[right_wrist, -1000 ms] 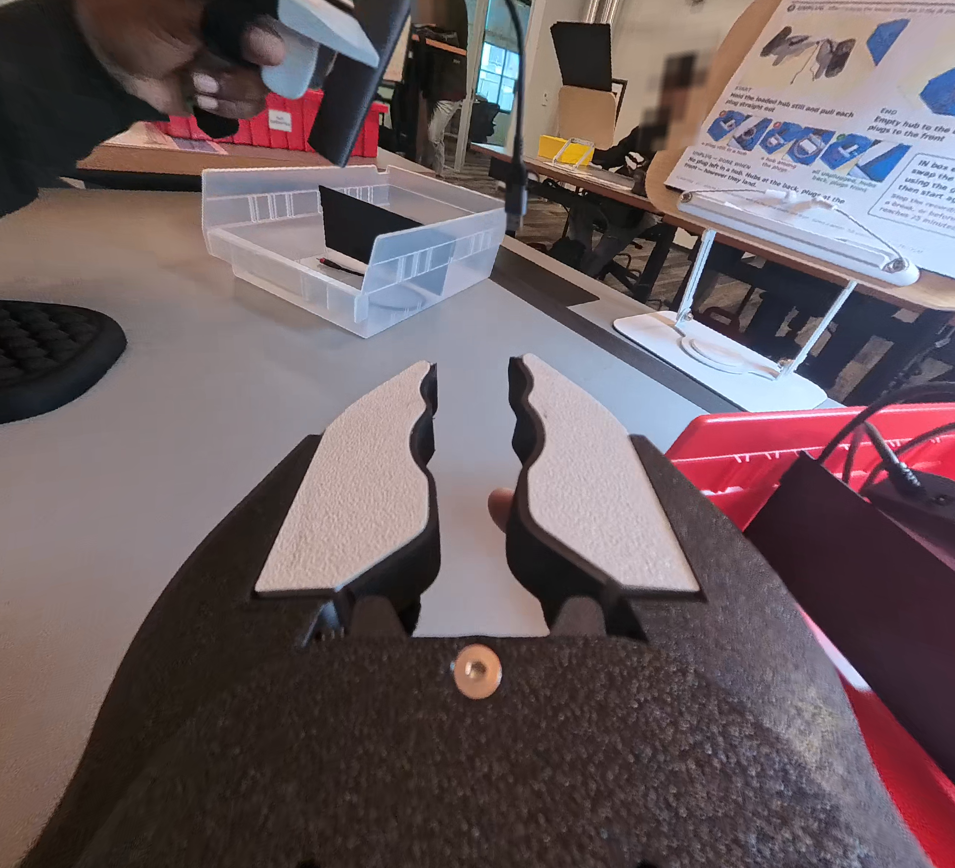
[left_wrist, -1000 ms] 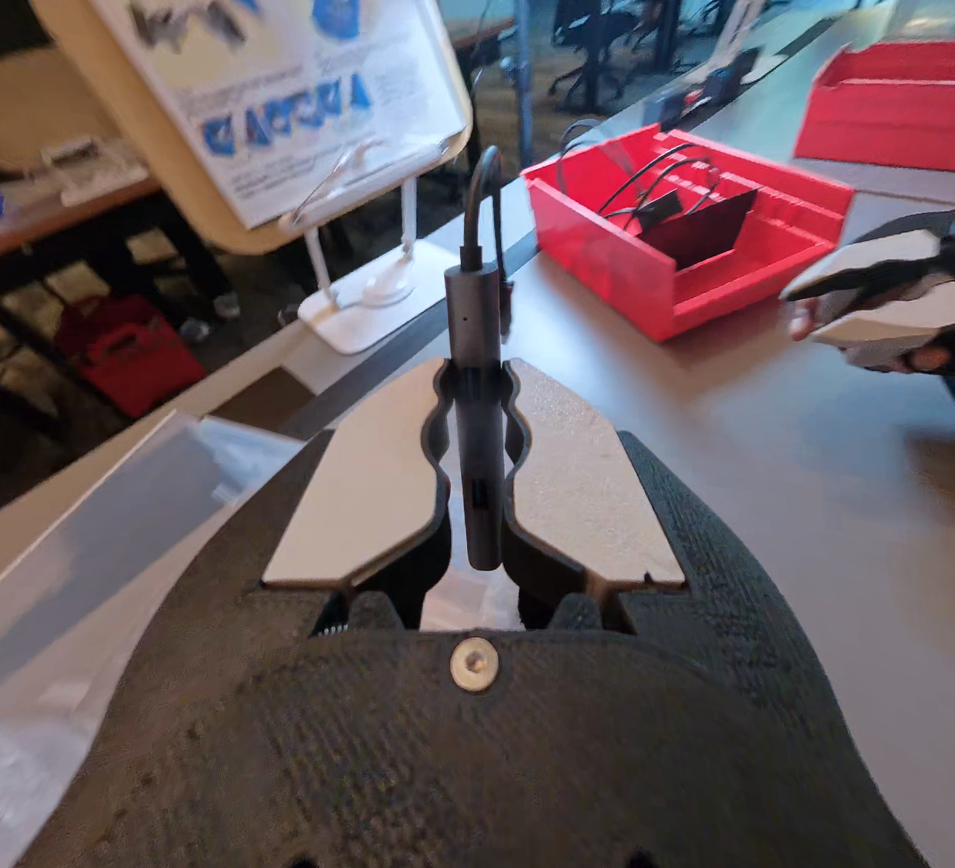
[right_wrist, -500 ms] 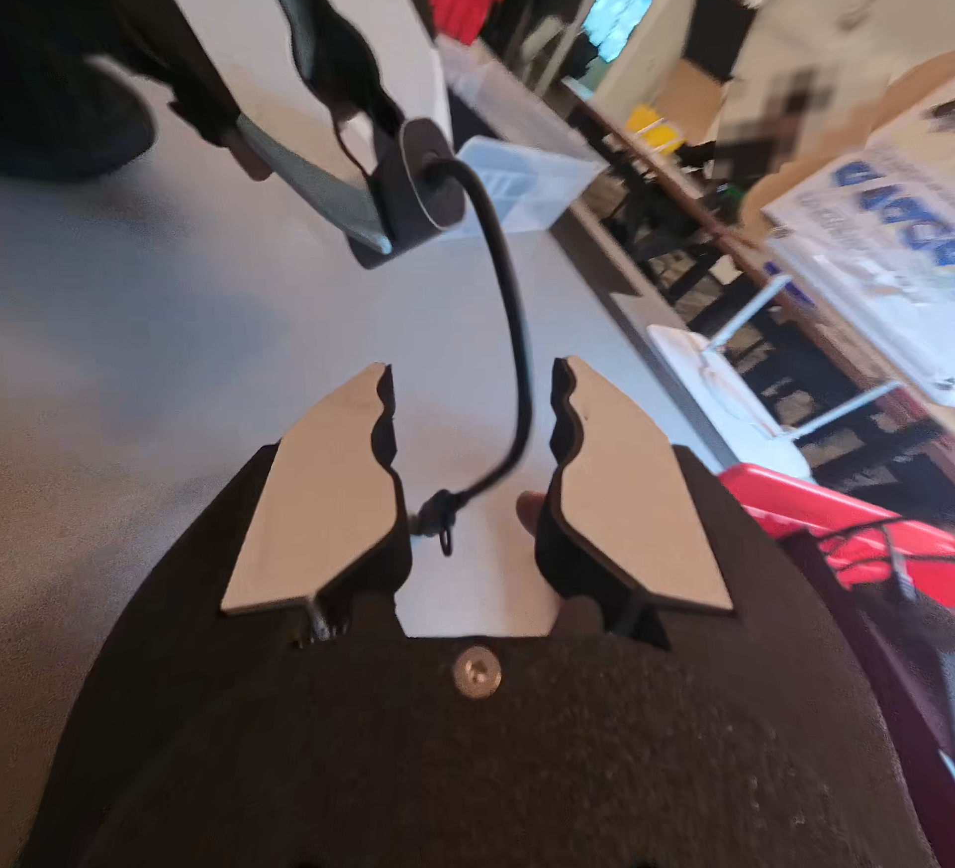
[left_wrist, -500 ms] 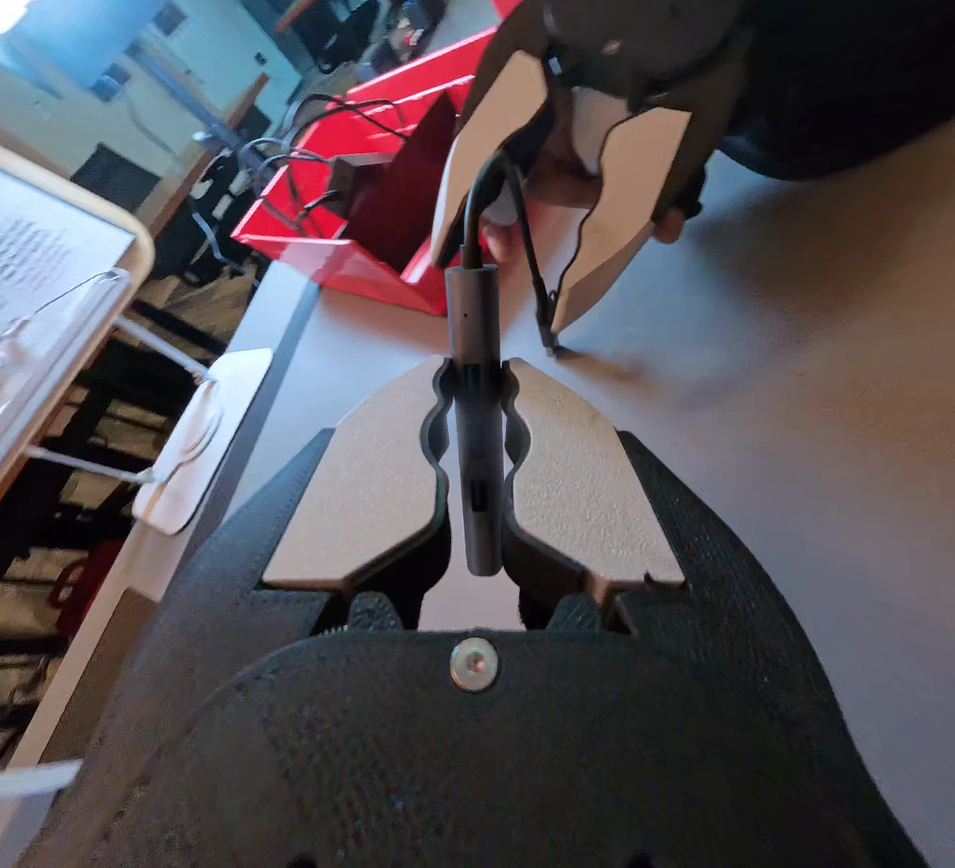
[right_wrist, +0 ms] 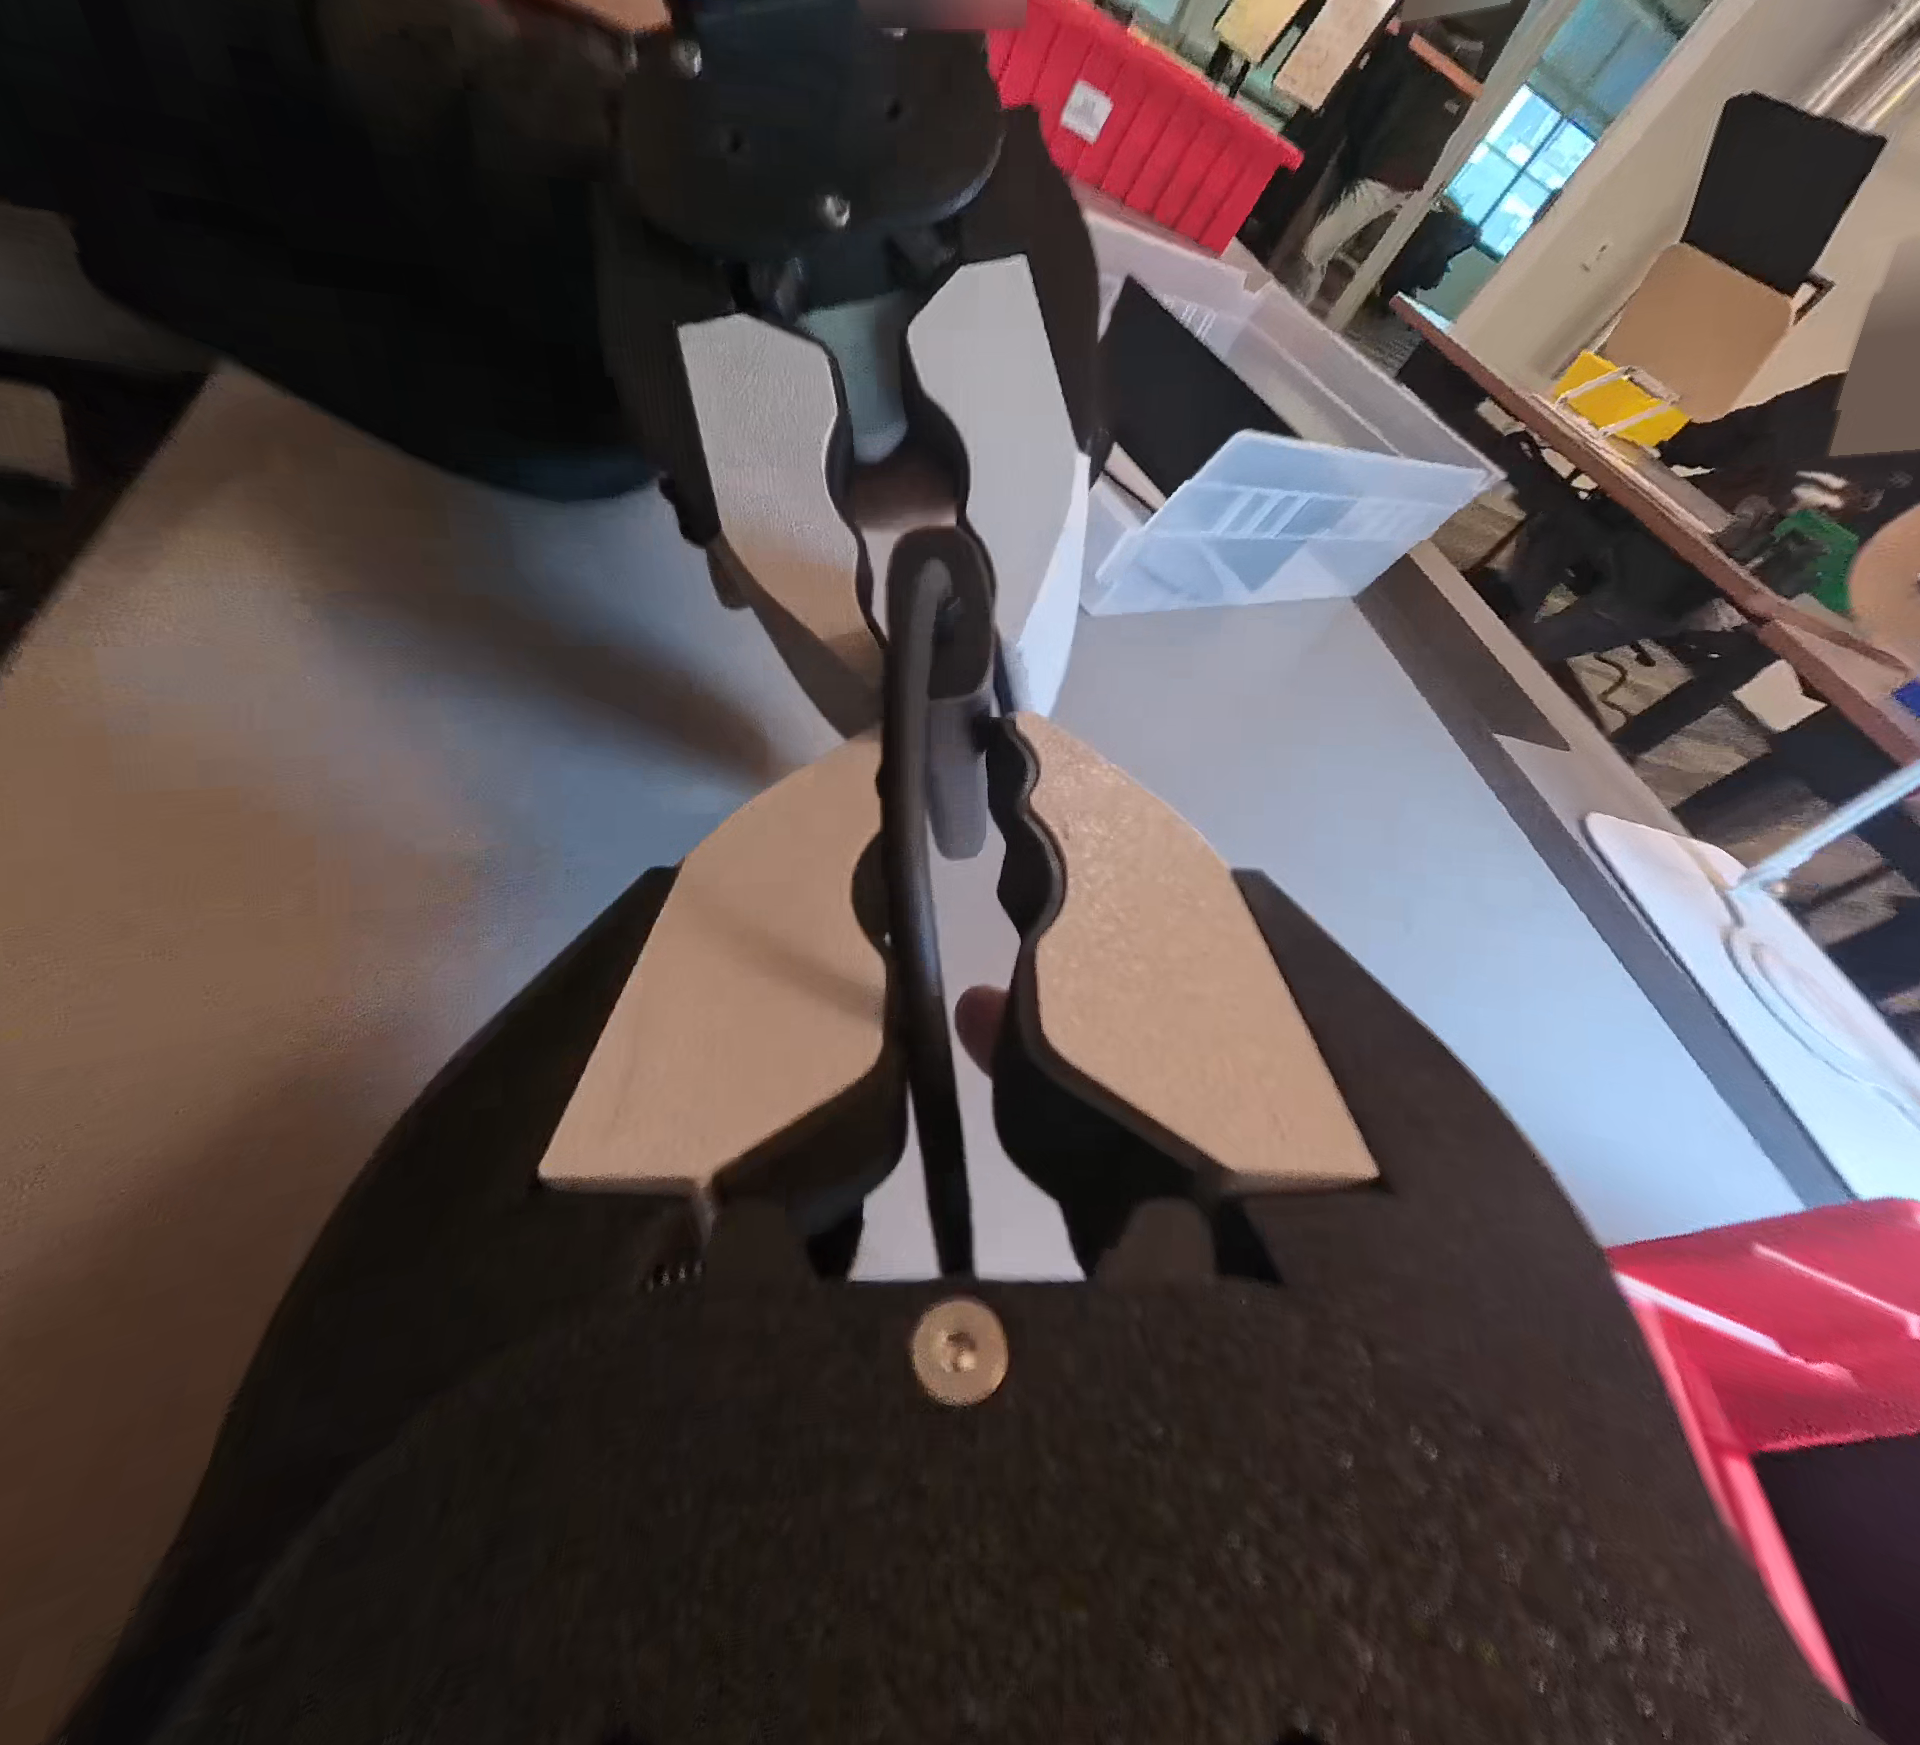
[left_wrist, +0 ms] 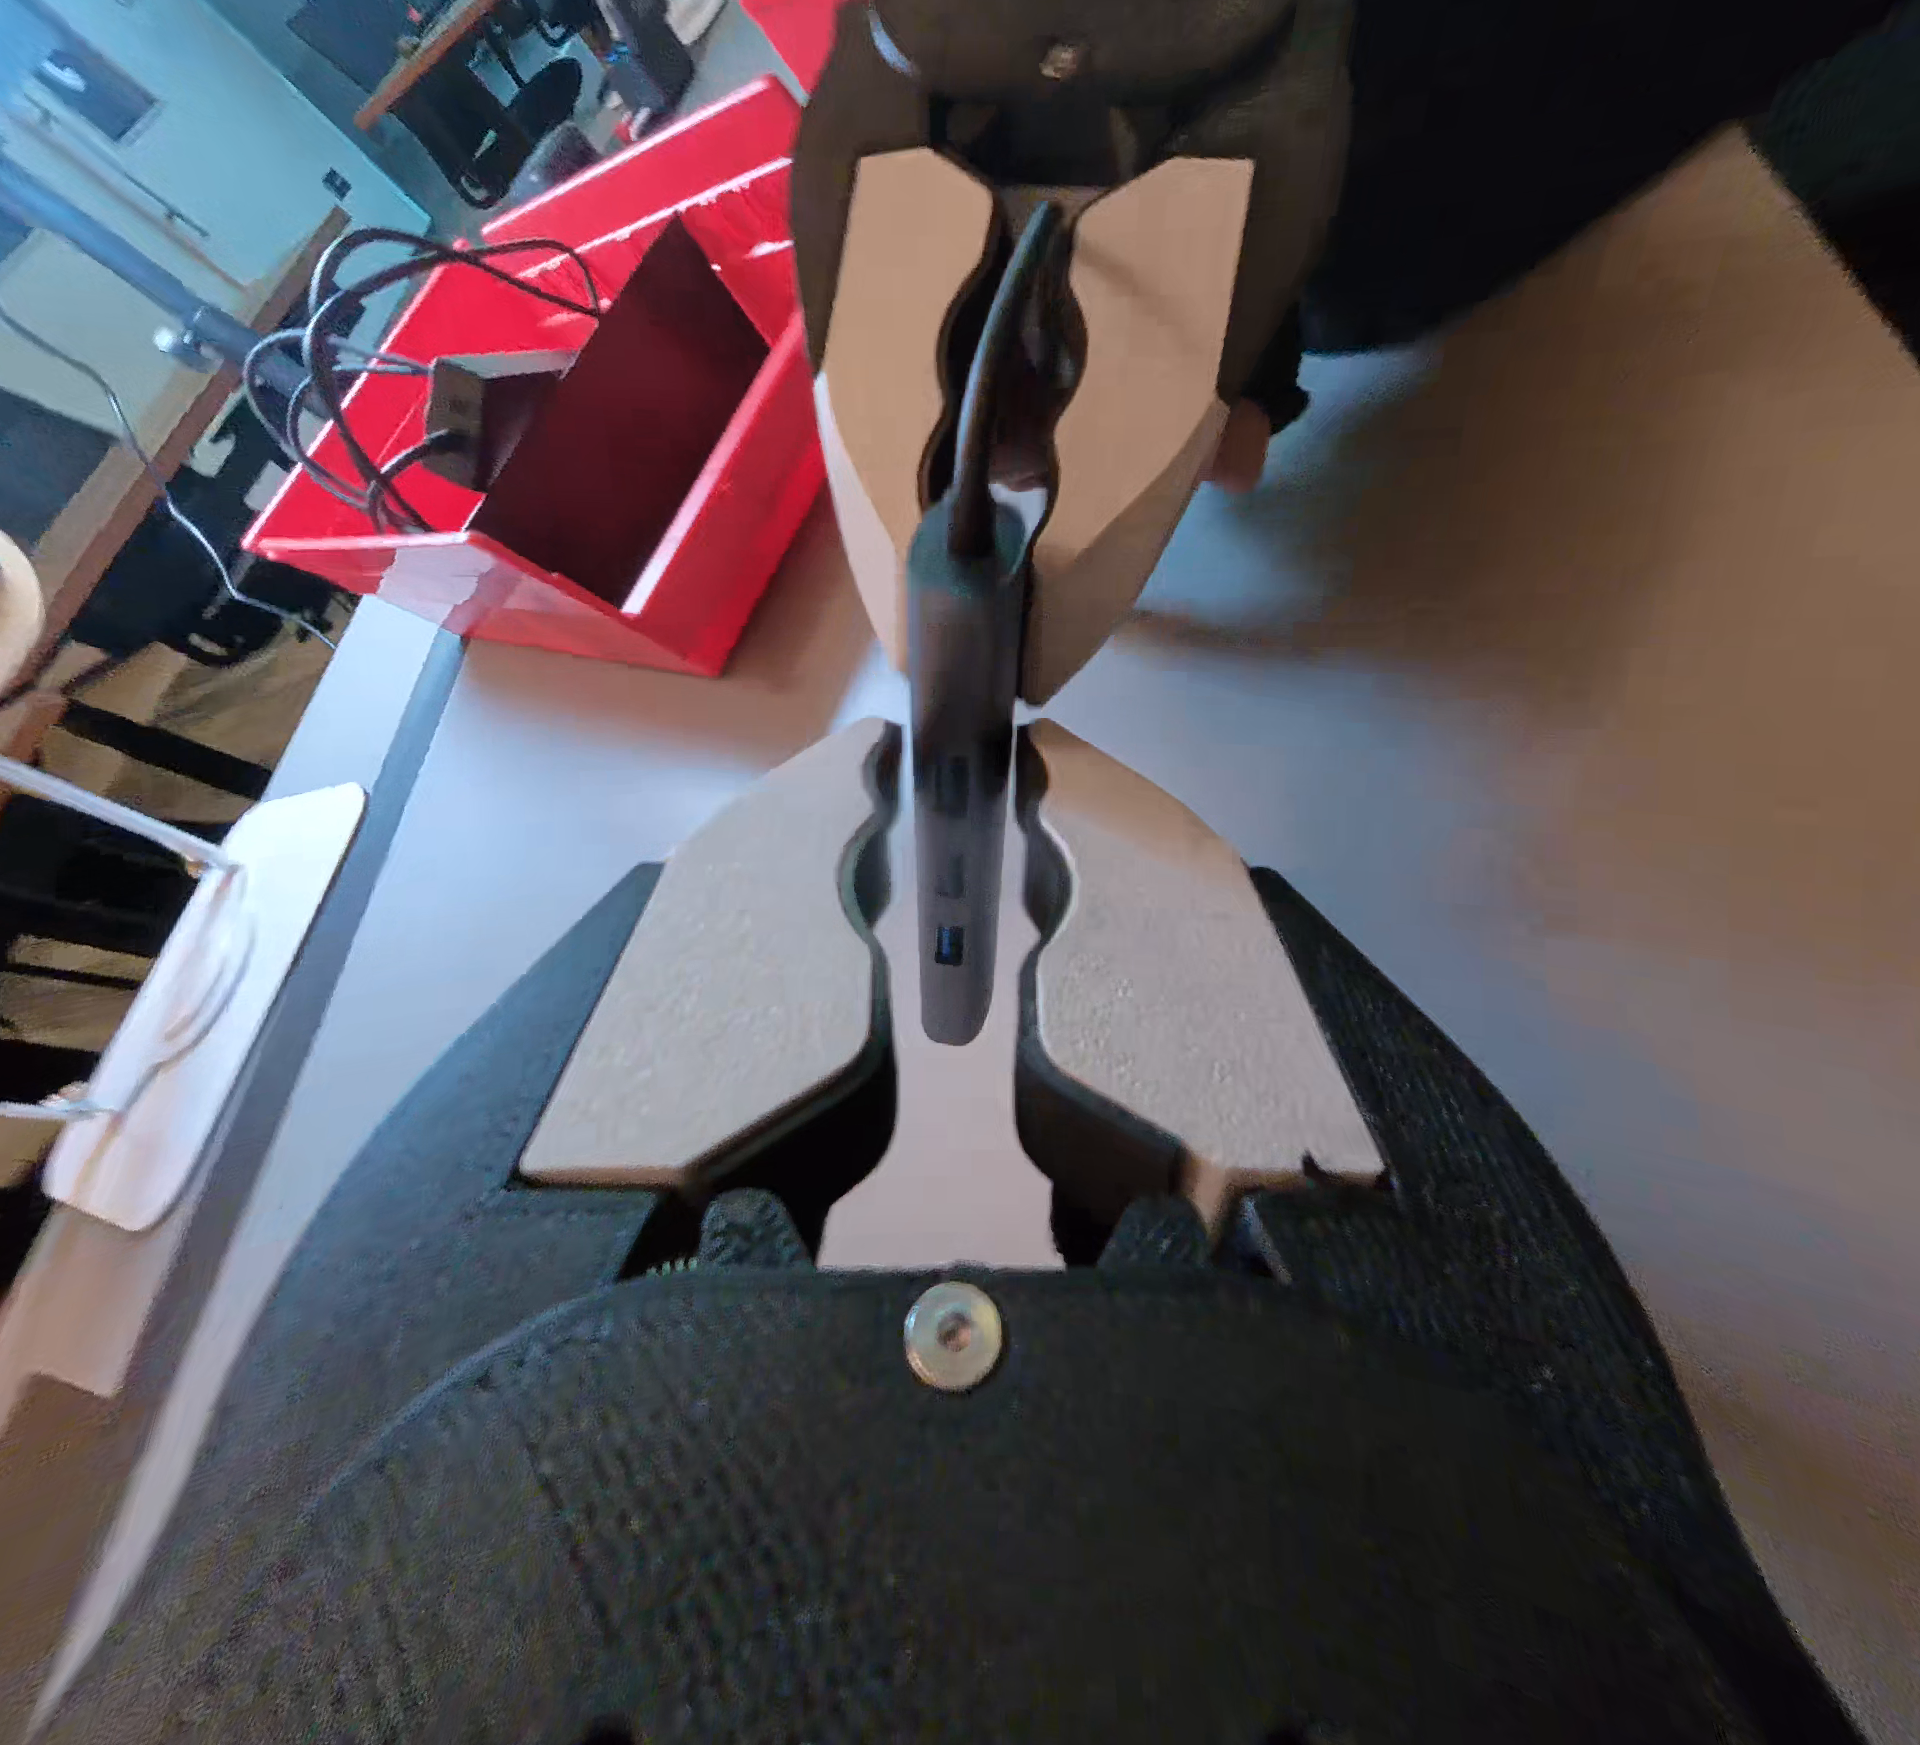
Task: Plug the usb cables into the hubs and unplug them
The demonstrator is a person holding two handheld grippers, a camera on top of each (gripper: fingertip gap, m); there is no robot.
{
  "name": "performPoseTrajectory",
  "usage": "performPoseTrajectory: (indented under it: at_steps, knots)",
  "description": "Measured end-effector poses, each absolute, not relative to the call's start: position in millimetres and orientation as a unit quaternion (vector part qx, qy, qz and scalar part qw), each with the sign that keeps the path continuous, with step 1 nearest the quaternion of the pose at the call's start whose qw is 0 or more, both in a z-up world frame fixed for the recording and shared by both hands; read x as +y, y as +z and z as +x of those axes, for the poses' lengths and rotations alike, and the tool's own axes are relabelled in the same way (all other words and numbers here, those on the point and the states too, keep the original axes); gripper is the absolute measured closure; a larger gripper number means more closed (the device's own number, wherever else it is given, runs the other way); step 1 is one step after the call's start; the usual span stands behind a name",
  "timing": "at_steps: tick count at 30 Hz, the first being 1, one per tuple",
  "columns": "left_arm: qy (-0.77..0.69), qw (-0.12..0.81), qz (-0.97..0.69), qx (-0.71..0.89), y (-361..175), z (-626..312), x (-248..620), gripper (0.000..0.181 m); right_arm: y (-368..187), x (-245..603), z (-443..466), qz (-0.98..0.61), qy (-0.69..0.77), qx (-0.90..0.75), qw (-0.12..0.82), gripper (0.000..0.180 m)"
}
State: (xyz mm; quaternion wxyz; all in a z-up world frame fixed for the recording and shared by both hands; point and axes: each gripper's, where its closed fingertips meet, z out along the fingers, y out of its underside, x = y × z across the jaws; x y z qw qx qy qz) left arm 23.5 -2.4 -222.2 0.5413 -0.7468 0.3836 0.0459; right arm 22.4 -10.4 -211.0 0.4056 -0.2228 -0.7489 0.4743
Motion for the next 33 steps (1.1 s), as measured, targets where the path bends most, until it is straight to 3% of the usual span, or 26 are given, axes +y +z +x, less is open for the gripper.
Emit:
performPoseTrajectory:
  at_steps: [2,4,6,8,13,17,25,27,30,33]
  knots:
    - [0.027,0.541,-0.763,0.352,-222.0,13.1,-0.4,0.14,-194.4,-7.0,24.5,-0.235,0.519,-0.717,0.402,0.166]
    - [-0.006,0.542,-0.768,0.34,-225.2,8.9,-2.5,0.135,-179.1,-4.1,28.1,-0.241,0.559,-0.688,0.395,0.166]
    - [-0.039,0.557,-0.762,0.329,-222.5,11.5,-4.1,0.14,-171.9,-3.4,30.8,-0.242,0.578,-0.673,0.391,0.166]
    - [-0.05,0.573,-0.753,0.319,-215.7,13.3,-3.4,0.161,-171.3,-6.9,33.1,-0.235,0.58,-0.674,0.392,0.166]
    - [-0.06,0.565,-0.749,0.34,-217.8,19.8,-6.3,0.163,-173.8,-12.3,31.7,-0.239,0.581,-0.675,0.387,0.164]
    - [-0.082,0.546,-0.754,0.356,-224.1,30.5,-8.2,0.163,-203.4,-22.8,24.9,-0.244,0.535,-0.724,0.362,0.145]
    - [-0.095,0.511,-0.772,0.366,-241.2,33.6,-9.7,0.163,-215.8,-27.2,23.0,-0.23,0.513,-0.746,0.356,0.161]
    - [-0.101,0.526,-0.766,0.355,-234.4,32.6,-8.4,0.163,-209.6,-25.1,23.0,-0.233,0.521,-0.736,0.363,0.161]
    - [-0.073,0.553,-0.767,0.317,-212.6,5.0,-4.9,0.148,-193.1,-9.9,20.6,-0.252,0.533,-0.707,0.391,0.16]
    - [0.006,0.571,-0.79,0.222,-182.1,-68.0,-3.1,0.153,-182.9,13.2,18.8,-0.275,0.525,-0.686,0.422,0.161]
